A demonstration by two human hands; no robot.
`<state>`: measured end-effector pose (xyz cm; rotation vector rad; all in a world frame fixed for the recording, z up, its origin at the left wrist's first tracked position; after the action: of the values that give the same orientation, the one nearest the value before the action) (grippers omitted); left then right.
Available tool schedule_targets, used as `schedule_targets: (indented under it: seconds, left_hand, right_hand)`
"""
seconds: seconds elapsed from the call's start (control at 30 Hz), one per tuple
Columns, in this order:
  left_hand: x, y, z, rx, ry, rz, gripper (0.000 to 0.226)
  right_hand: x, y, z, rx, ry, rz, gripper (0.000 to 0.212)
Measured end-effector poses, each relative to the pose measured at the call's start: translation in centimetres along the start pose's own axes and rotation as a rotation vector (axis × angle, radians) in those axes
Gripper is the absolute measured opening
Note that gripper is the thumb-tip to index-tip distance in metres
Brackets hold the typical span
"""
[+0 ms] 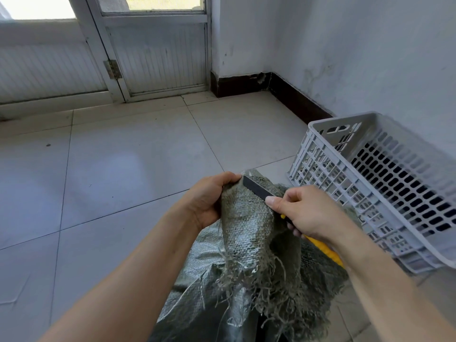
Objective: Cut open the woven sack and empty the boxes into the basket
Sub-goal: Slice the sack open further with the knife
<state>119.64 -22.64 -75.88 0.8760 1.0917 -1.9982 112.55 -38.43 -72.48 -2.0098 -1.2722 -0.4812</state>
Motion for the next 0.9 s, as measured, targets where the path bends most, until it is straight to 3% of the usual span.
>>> schedule_targets:
  seconds: [0.2, 0.3, 0.37, 0.43, 0.53, 0.7, 0.9]
  left_hand:
    - [0.4, 0.0, 0.4, -0.004, -0.05, 0.001, 0.02]
    - [0.3, 0.0, 0.6, 0.049, -0.077, 0.035, 0.021]
    - [1.0, -0.1, 1.2, 0.06, 0.015, 0.043, 0.021]
    - [2.7, -0.6, 2.1, 0.103, 0.143, 0.004, 0.021]
    - [3.8, -0.4, 1.4, 0.031, 0.229, 0.014, 0.018]
    - [1.8, 0.1, -0.1, 0.007, 0.172, 0.027, 0.01]
    - [0.7, -0.7, 0.7, 0.152, 0.225, 0.065, 0.004]
  right_hand:
    - [-0.3, 0.4, 1.4, -0.113, 0.15, -0.021, 0.043]
    - [-0.3, 0.5, 2.4, -0.025, 0.374, 0.073, 0.04]
    - [0.1, 0.4, 2.7, 0.056, 0.576, 0.15, 0.036]
    - [0.1, 1.0, 1.3, -0.025, 0.668, 0.174, 0.036]
    - [-0.7, 2.1, -2.5, -0.248, 0.63, 0.2, 0.034]
    - [-1.3, 2.4, -2.1, -0.141, 0.542, 0.16, 0.039]
    - [-0.6, 2.0, -1.3, -0.071, 0.453, 0.015, 0.017]
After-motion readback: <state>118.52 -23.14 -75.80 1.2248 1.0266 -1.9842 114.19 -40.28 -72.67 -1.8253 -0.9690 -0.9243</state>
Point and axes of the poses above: each hand's wrist, its own y-axis towards the middle knuckle, its own z-axis out of the palm, x = y × z, the point moved 2 cm from there along y, towards the middle knuckle, and after that the axes turned 6 degrees about z, right-handed, at the moved point
